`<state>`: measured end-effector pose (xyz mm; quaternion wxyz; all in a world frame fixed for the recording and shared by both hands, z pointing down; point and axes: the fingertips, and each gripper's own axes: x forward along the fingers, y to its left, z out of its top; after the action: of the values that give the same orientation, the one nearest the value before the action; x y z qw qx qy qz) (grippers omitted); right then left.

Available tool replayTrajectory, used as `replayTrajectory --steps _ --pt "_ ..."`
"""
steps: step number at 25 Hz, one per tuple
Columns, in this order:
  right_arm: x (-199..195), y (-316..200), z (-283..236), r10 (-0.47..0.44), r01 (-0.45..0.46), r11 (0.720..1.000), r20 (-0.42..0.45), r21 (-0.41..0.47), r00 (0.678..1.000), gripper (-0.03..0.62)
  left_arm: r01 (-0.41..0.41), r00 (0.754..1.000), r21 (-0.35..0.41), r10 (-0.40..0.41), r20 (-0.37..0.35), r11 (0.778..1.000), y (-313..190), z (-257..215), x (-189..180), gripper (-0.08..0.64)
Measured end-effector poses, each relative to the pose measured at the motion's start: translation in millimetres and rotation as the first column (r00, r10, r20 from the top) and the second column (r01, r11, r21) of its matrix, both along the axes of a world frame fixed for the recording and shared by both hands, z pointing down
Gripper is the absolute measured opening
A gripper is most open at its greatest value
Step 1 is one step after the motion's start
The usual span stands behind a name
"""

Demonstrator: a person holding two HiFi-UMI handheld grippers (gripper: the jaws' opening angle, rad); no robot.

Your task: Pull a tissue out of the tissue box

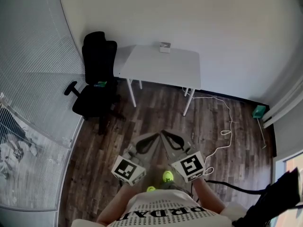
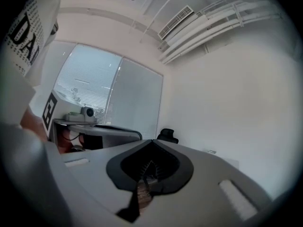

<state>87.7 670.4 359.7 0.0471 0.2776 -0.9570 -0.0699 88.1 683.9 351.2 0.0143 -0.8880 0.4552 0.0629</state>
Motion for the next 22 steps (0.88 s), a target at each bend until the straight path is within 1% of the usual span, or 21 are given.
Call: replayTrajectory --steps 3,6,12,15,18,21,22 --pt "10.0 -25.5 -0.9 -0.007 0.007 1.0 0.009 -0.015 1.0 0.008 0.002 1.0 -0.003 -0.002 0.0 1.0 -26.0 -0.9 9.9 -0.008" --pt "19.3 -49.3 -1.6 -0.023 0.023 1.0 -0.012 -0.003 1.0 0.008 0.009 1.0 -0.008 -0.009 -0.005 1.0 -50.4 -1.3 19.0 -0.008" --pt "32.6 -88.3 -1.0 -0.065 0.065 0.998 -0.018 -0.006 0.998 0.008 0.049 0.999 -0.017 -0.05 -0.01 0.999 -95.4 -0.9 30.8 -0.008" --pt "37.5 -103.6 1.3 -0.084 0.084 0.996 -0.014 -0.018 0.996 0.008 0.069 0.998 -0.023 -0.069 -0.009 0.997 -112.3 0.9 35.1 -0.008" --pt "42.7 -117.2 5.2 -0.099 0.098 0.995 -0.016 -0.014 0.995 0.008 0.077 0.997 -0.016 -0.077 0.02 0.997 -125.2 9.4 39.7 -0.008" --pt "47.8 -126.0 10.7 -0.094 0.094 0.995 -0.003 -0.026 0.996 0.008 0.083 0.997 -0.021 -0.083 -0.003 0.996 -134.6 11.9 45.6 -0.008" --pt "50.0 -128.4 12.4 -0.09 0.09 0.996 -0.001 -0.029 0.996 0.008 0.082 0.997 -0.026 -0.082 0.003 0.996 -137.0 15.3 47.3 -0.008"
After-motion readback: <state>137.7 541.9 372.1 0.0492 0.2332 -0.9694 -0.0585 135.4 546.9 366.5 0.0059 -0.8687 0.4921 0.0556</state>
